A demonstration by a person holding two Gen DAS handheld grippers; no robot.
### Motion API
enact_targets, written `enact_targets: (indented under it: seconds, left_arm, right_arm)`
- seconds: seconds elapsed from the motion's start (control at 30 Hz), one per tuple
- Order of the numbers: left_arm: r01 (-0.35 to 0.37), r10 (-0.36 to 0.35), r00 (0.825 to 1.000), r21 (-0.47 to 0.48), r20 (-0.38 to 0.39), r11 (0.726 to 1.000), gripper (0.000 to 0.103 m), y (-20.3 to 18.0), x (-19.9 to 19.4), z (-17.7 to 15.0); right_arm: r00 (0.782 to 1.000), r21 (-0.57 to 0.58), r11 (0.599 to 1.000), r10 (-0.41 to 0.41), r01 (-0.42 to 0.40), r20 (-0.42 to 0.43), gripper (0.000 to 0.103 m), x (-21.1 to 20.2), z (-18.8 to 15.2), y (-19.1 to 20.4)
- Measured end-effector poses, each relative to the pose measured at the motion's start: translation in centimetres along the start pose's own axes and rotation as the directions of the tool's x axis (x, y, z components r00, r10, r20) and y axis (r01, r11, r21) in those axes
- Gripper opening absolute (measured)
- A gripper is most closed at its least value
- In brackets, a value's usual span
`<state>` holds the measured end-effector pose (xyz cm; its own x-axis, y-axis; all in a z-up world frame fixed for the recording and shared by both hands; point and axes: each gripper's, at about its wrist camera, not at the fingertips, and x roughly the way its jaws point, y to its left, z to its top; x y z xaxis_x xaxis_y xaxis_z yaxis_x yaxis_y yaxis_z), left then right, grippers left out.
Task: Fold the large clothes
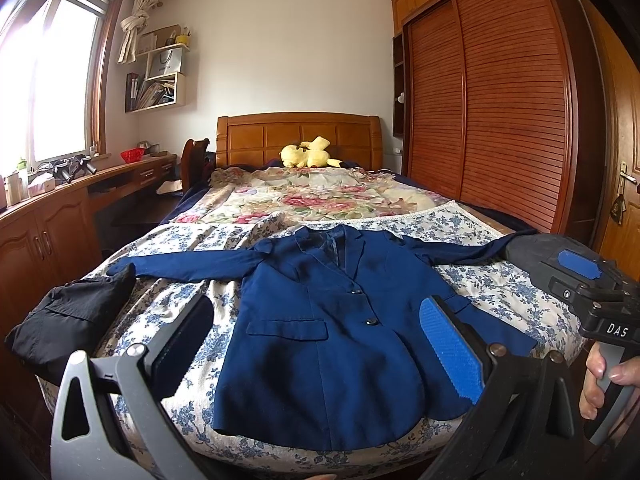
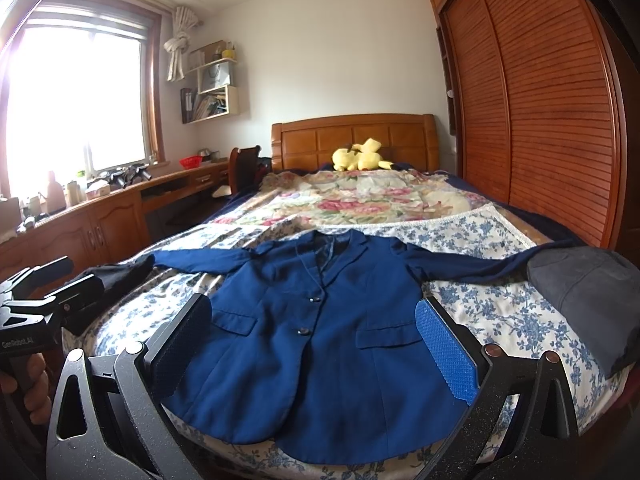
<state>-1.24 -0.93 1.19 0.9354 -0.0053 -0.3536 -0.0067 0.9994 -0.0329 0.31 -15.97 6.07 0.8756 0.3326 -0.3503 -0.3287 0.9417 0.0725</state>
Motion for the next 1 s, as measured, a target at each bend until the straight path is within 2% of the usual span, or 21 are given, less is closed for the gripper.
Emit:
enact_targets:
  seconds: [1.0]
  left_arm:
    - [0.001, -0.001, 1.000, 0.002, 0.012, 1.000, 0.103, -0.31, -0.41, 0.32]
  right_arm:
    - [1.000, 0.000, 1.000, 0.002, -0.002, 0.006, 0.103, -0.18, -0.03, 0.01]
